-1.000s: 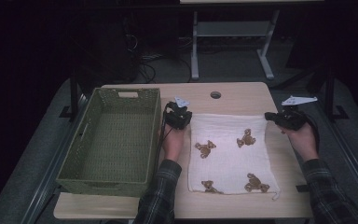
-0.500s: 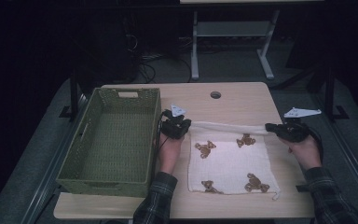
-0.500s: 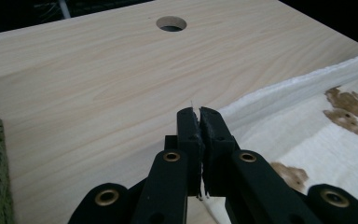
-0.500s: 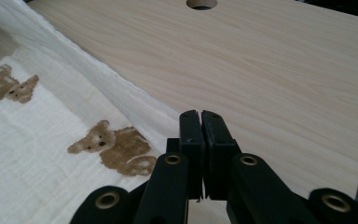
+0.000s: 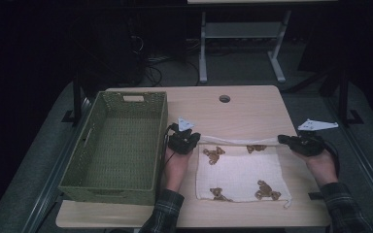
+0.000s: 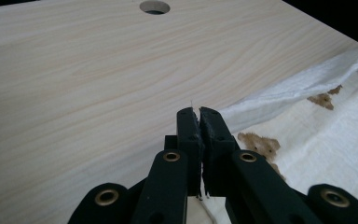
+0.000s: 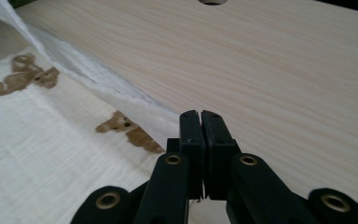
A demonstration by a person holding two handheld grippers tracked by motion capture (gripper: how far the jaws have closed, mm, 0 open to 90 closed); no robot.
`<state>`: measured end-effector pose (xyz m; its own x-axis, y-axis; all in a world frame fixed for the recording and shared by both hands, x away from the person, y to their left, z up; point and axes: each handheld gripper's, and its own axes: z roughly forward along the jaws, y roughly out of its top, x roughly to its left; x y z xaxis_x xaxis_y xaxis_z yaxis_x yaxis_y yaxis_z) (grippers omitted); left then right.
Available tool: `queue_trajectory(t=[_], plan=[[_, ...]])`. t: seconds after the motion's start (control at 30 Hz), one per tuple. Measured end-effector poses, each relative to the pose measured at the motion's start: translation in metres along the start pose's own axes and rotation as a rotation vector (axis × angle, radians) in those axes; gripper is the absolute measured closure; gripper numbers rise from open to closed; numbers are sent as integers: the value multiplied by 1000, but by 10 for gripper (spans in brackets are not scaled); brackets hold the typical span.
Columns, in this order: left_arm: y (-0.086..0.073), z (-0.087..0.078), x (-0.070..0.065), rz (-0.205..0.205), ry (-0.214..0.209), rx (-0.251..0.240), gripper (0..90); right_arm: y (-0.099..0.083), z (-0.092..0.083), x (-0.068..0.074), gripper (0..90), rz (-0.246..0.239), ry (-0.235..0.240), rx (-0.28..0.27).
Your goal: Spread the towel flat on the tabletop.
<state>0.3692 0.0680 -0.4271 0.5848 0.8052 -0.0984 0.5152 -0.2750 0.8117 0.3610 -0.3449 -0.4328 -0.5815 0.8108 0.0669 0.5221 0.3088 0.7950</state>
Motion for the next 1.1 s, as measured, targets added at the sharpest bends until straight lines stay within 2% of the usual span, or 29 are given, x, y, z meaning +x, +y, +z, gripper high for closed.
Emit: queue_trajectory(t=[0.3,0.47,0.67,0.8,0.93,1.0,1.1], plan=[[-11,-9,-7,8,-8,13,871,-10,-7,5,874,-8,3,19],[-17,-14,-13,18,-2,15,871,-16,-14,7,874,-1,23,21],[-25,-28,-25,26,4,-1,871,-28,-25,15,875,-8,53,36],[-33,-35,-30,19,-9,-7,871,-35,-31,20,875,-14,78,32],[-40,-40,-32,15,-31,8,871,-44,-38,24,875,0,102,19],[-44,-42,-34,9,-43,9,871,-47,-42,26,875,1,100,13],[-49,-44,-38,20,-56,23,871,-53,-48,31,873,1,102,9]])
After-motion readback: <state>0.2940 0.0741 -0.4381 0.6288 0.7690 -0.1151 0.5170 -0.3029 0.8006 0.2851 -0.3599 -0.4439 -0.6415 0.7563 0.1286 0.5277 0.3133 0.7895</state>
